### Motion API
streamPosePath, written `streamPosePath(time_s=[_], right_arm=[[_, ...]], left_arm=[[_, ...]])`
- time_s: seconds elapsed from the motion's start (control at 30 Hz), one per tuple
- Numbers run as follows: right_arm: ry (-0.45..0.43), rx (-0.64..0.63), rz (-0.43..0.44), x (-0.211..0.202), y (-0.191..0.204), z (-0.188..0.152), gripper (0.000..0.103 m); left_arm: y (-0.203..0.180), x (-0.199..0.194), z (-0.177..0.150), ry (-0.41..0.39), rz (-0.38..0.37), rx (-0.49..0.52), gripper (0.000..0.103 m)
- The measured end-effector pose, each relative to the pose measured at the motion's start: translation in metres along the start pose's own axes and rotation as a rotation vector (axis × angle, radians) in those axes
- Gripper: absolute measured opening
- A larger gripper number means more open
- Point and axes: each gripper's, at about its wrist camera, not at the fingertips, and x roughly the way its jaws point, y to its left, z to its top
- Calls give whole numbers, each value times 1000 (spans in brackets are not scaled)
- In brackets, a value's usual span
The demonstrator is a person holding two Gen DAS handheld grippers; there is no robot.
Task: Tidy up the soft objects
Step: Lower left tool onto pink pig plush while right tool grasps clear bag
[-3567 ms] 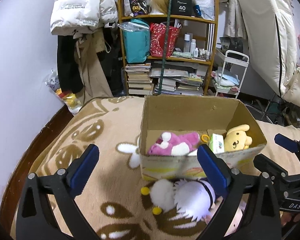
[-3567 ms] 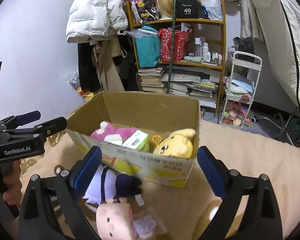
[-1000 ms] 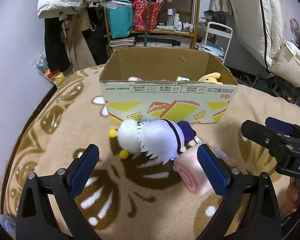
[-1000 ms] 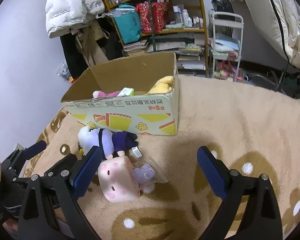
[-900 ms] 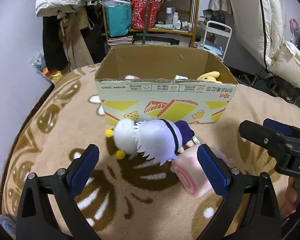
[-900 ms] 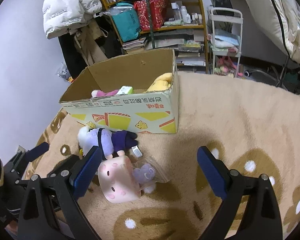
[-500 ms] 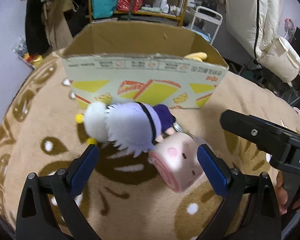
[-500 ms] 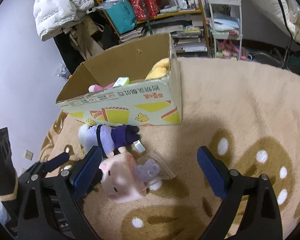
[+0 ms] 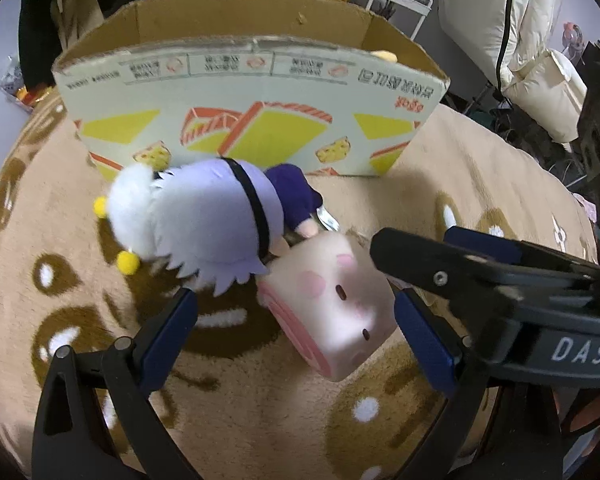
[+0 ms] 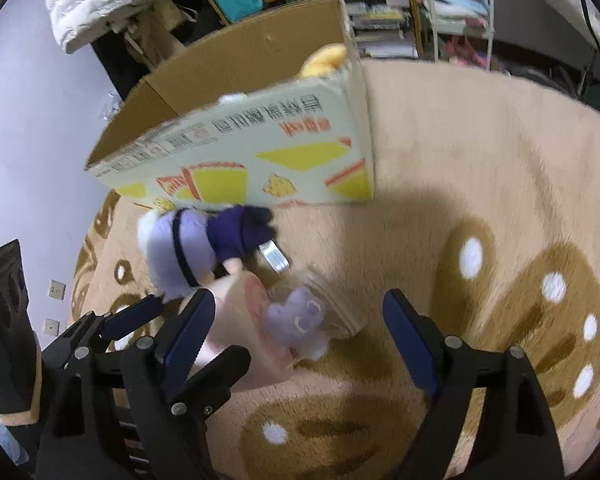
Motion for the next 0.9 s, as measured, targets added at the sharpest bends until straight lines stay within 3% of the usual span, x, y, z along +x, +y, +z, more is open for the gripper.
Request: streamPosePath(time_s=[0.4,0.73,0.83,0.9], right_arm=[[114,159,92,25,-22,-3,90],[120,211,132,26,-27,-5,79],[101,196,145,23,-24,-3,66],[98,189,145,21,-23,-2,64]], left_arm=[[-6,19,-1,56,-27,-16,98],[-3,27,-4,74,-8,-29,98],[-4,29,-3,72,-30,-37,87],[0,28,-4,79,-67,-53,74]])
